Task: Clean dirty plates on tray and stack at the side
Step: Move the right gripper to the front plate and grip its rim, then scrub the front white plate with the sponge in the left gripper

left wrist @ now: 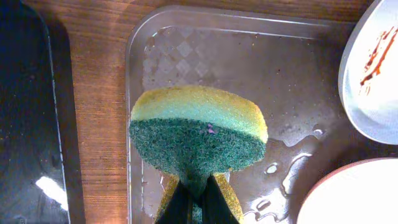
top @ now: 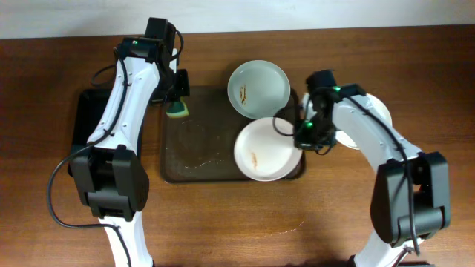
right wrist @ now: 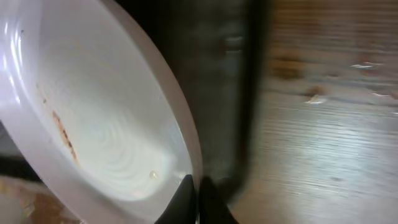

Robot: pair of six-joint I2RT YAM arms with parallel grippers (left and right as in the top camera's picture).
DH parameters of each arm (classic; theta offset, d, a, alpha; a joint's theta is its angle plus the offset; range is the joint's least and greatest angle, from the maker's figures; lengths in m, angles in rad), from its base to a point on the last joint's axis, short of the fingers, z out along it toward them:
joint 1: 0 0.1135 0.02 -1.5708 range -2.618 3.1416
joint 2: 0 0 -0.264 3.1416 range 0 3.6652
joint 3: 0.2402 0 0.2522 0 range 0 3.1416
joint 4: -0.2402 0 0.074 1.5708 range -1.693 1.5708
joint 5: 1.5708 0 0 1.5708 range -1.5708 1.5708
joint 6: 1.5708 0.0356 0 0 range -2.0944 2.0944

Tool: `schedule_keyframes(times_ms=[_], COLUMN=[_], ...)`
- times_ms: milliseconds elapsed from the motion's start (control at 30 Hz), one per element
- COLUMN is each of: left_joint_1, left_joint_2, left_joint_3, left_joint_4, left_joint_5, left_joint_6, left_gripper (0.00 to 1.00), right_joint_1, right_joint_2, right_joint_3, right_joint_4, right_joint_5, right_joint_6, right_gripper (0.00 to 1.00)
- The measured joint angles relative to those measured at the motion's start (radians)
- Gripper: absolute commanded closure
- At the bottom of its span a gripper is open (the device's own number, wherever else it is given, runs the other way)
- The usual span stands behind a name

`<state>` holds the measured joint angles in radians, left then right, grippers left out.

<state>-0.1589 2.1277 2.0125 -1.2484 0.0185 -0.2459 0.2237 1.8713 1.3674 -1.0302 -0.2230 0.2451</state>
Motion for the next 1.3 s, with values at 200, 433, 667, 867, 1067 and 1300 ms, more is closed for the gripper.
schedule_keyframes(times_ms=[200,433,667,867,1067,1300], left_joint_1=[0.0,0.001,0.001,-0.05,-0.1,-0.1], left_joint_2=[0.0,0.0,0.0,0.0,-0.017,-0.027], left_joint_3=[0.0,0.0,-0.028,-0.238,-0.484,-0.509], left_joint_4=[-0.027,-0.079,-0.103,0.078,0.414,0.101], left_joint_5=[0.0,-0.008,0.024,0.083,-0.037,-0.087], left_joint_6=[0.0,0.0,0.058,0.149,0.201,0.174], left_gripper=[0.99,0.99,0.99,0.99,0.99,0.99], right_joint_1=[0.377,0.426,0.386,0.386,0.386,0.388], right_joint_2=[0.036,0.163,0.181,0.181,0.182,0.183], right_joint_3=[0.007,0.007,0.007,0.007,0.007,0.007], right_joint_4=[0.368,0.436,0.5,0.499,0.502,0.501], right_joint_5=[0.198,0.226,0.163,0.137,0.117,0.093], right_joint_6=[0.431,0.566,0.489,0.484,0.479,0.458], right_gripper=[0.96,0.63,0.96,0.96,0.96,0.96])
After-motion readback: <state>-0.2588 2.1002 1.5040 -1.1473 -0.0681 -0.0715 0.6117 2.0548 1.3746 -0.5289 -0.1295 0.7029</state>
